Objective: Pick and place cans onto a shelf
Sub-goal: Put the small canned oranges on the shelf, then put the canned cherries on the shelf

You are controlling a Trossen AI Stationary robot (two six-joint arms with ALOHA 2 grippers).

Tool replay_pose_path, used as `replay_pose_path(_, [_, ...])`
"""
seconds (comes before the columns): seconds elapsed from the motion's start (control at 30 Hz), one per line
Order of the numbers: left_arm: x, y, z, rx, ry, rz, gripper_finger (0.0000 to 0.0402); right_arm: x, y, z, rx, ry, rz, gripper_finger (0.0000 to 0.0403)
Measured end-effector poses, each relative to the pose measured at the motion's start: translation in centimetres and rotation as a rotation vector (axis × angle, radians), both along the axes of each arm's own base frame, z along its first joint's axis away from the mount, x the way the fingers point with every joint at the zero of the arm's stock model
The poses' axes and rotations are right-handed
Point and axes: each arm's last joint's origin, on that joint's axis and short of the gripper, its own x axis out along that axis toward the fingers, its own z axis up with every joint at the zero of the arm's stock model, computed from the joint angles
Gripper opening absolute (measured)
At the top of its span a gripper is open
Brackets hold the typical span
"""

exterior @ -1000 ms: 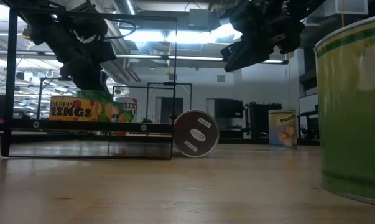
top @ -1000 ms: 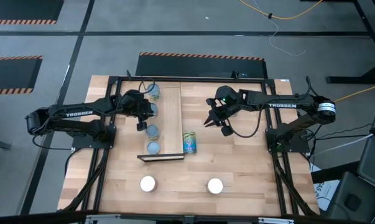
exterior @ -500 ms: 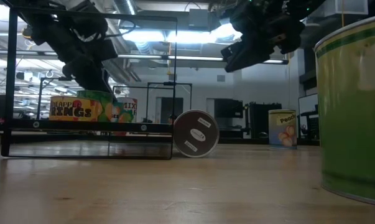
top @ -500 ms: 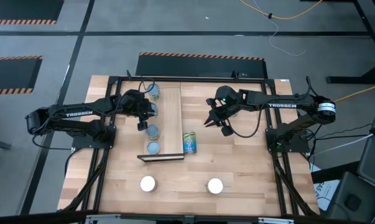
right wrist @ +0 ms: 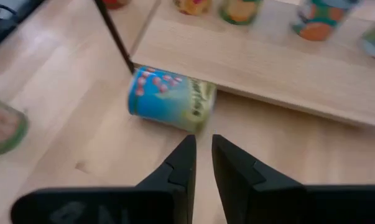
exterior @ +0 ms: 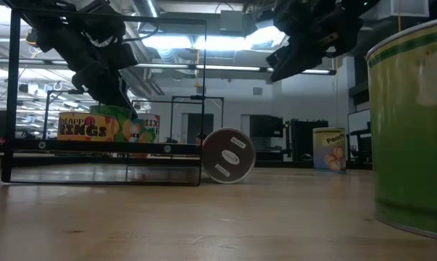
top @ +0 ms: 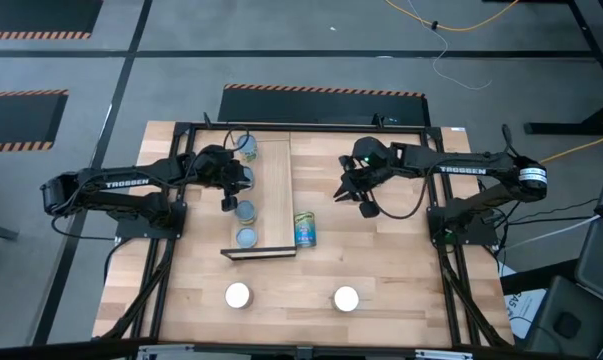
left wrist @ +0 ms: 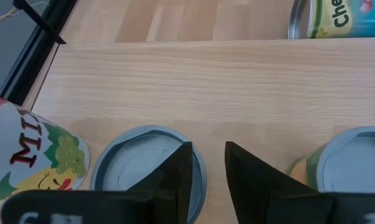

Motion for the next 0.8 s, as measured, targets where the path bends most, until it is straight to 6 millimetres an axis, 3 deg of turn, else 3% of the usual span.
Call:
replay_pose_path(0.27, [-0.1,-0.1,0.3,0.007,-0.016,0.0,0.0089,-1.9,0.2,1.9,-0.061,-0.006,-0.096,0.0058])
replay_pose_path(0.8, [-1.8,-1.2,3.0,0.05,-0.182,-0.014,0.0089,-1.9,0.2,2.2,-0.067,-0.027,-0.098,0.0058])
